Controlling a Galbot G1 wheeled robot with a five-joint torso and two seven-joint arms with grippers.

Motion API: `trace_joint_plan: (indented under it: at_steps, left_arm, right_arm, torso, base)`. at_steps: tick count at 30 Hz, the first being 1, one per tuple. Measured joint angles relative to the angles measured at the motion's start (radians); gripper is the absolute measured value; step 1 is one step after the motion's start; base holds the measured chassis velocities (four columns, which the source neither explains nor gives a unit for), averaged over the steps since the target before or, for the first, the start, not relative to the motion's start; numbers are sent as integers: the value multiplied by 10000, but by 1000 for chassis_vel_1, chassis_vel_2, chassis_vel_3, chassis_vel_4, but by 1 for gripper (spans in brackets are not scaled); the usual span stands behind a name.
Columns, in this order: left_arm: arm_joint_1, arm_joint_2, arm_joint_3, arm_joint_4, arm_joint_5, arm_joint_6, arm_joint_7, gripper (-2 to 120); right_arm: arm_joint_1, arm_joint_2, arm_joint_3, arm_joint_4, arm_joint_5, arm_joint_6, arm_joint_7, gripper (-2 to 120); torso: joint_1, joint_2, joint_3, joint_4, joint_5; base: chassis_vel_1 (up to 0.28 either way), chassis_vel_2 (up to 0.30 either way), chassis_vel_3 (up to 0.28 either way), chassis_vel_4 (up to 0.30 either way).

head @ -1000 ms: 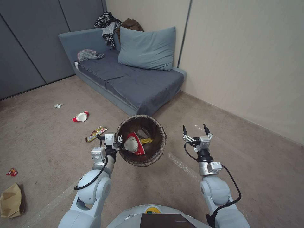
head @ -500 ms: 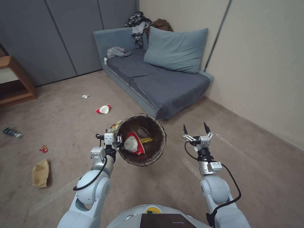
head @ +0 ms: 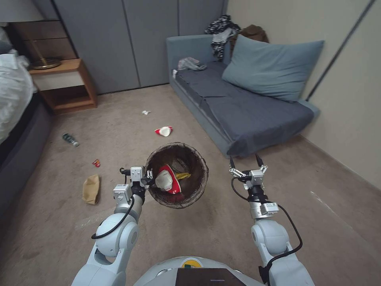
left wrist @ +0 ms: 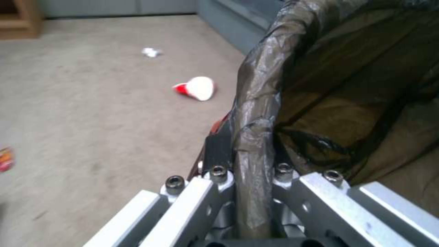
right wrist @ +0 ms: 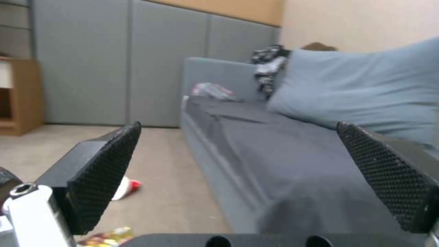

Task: Pick up the trash bin, then pick up the garbage from the floor and place it into the trash bin.

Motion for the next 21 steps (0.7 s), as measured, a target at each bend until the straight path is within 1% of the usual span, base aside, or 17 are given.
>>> trace_joint_plan:
  at_steps: [17,21]
  left_arm:
    - [4,-3,-64,-12,-8,0,-19,0]
    - [4,-5,-76,38,32,-241,-38,0]
  right_arm:
    - [142,32,215,-93,44,131,-178,100]
    - [171,65,354,-82,111,127,-245,100]
  torso:
    - [0,0,0,0,0]
    - [0,0,0,1,1]
  base:
    - [128,121,121,121]
    - [133,113,107,126]
